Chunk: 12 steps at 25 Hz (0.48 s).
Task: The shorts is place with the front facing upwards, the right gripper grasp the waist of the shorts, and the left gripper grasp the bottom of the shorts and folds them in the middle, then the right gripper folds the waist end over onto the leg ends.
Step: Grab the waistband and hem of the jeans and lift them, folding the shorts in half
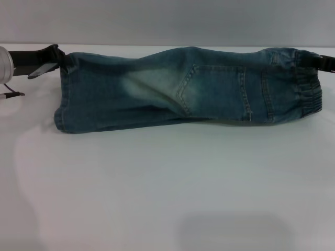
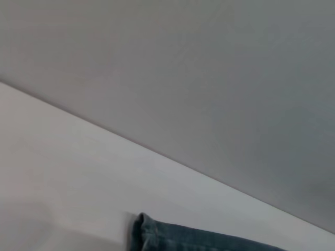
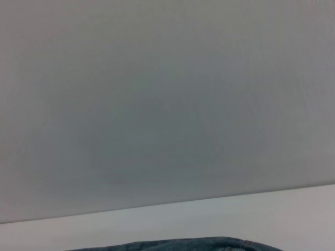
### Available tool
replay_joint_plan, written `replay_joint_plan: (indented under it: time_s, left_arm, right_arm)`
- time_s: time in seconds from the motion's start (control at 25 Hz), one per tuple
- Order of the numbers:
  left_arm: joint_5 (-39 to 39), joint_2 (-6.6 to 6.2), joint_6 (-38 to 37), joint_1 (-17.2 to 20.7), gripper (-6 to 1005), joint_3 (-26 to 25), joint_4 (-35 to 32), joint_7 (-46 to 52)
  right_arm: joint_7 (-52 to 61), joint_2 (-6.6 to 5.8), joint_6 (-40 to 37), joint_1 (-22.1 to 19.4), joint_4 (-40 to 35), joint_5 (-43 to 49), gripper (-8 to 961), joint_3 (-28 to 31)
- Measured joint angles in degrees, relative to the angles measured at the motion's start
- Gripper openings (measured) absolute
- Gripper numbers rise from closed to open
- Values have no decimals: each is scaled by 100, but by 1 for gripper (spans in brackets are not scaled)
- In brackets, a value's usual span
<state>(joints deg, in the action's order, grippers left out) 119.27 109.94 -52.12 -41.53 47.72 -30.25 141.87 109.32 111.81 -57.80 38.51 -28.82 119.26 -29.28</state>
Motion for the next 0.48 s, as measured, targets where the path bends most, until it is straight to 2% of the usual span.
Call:
replay_joint_plan:
  time_s: [0.48]
  left_arm:
    - [0, -58, 0, 14, 75, 0, 10, -2]
  right_arm:
    - [13, -49, 29, -17, -1, 0, 7, 7]
